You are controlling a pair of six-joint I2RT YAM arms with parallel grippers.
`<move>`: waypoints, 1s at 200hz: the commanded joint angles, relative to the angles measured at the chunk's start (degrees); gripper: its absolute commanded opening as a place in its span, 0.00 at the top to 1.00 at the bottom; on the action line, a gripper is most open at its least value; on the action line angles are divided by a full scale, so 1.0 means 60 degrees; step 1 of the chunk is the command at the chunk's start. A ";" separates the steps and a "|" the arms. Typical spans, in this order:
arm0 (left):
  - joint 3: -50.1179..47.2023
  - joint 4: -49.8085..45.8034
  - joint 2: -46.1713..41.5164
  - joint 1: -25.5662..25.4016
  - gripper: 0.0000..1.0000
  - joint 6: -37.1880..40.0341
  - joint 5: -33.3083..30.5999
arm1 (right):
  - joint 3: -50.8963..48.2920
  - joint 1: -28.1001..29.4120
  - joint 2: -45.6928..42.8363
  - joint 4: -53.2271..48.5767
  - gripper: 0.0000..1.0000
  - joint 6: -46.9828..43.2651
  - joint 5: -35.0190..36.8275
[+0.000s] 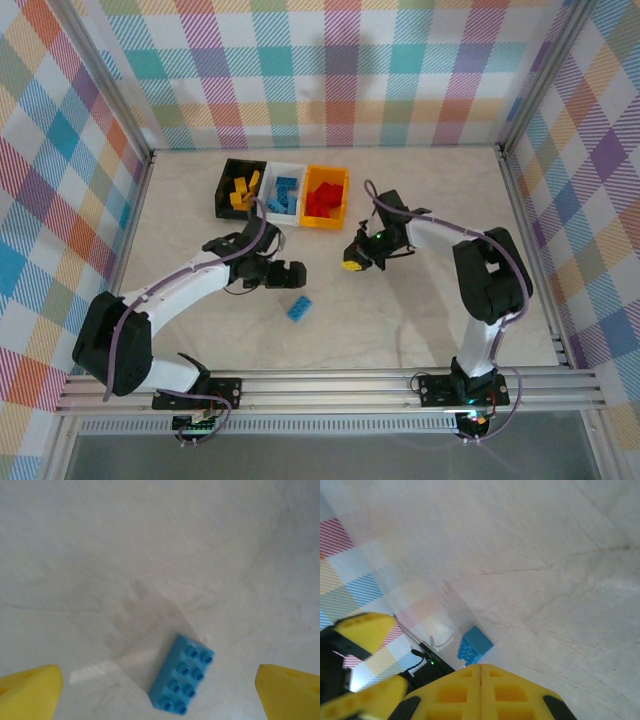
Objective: Sort the legos into containers by color
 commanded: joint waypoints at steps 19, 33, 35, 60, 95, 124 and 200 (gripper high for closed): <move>0.0564 -0.1350 0.0967 -0.0782 0.07 0.2273 0.0540 | 0.0128 -0.0129 -0.0806 -0.0691 1.00 -0.0324 0.0209; 0.0670 -0.1404 0.1209 -0.0829 0.08 0.3004 0.0559 | 0.0086 -0.0219 -0.1134 -0.0775 1.00 -0.0324 0.0295; 0.0682 -0.1416 0.1248 -0.0835 0.08 0.3121 0.0556 | 0.0094 -0.0239 -0.1184 -0.0798 1.00 -0.0324 0.0313; 0.1036 -0.1611 0.1926 -0.0828 0.10 0.3960 0.0644 | 0.0133 -0.0486 -0.1757 -0.1197 1.00 -0.0437 0.0358; 0.1350 -0.1508 0.2647 -0.0949 0.12 0.4439 0.0867 | 0.0076 -0.0881 -0.2425 -0.1620 1.00 -0.0529 0.0466; 0.1549 -0.1751 0.3275 -0.1215 0.14 0.4866 0.0921 | -0.0161 -0.1055 -0.2756 -0.1643 1.00 -0.0442 0.0517; 0.1447 -0.1750 0.3903 -0.1349 0.46 0.4805 -0.0147 | -0.0445 -0.1117 -0.2909 -0.1365 0.99 -0.0214 0.0562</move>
